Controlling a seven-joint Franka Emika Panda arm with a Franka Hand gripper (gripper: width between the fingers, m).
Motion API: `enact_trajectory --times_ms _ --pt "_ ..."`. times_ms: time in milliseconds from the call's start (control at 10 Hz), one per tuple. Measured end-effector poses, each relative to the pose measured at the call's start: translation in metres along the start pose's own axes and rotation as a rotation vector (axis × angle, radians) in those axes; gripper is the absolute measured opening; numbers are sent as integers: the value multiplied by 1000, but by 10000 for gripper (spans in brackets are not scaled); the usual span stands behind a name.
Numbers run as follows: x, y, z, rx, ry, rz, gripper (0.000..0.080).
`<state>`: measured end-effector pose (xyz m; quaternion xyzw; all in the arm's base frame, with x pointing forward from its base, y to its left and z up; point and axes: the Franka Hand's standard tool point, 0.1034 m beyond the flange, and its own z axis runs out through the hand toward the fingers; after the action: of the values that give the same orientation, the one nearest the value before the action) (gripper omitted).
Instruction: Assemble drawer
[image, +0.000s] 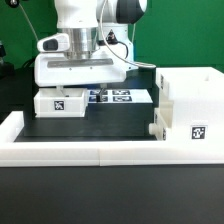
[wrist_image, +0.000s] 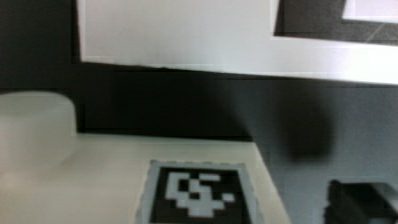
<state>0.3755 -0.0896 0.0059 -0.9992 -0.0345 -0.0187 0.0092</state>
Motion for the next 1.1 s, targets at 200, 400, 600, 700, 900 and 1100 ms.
enact_trajectory --times_ms 200,400,600,700,900,1100 --pt "0 0 0 0 0 0 441" --pt "0 0 0 0 0 0 105" --pt "0 0 0 0 0 0 73" --pt "0 0 0 0 0 0 73" --pt "0 0 0 0 0 0 73" --pt "0 0 -1 2 -4 -9 73"
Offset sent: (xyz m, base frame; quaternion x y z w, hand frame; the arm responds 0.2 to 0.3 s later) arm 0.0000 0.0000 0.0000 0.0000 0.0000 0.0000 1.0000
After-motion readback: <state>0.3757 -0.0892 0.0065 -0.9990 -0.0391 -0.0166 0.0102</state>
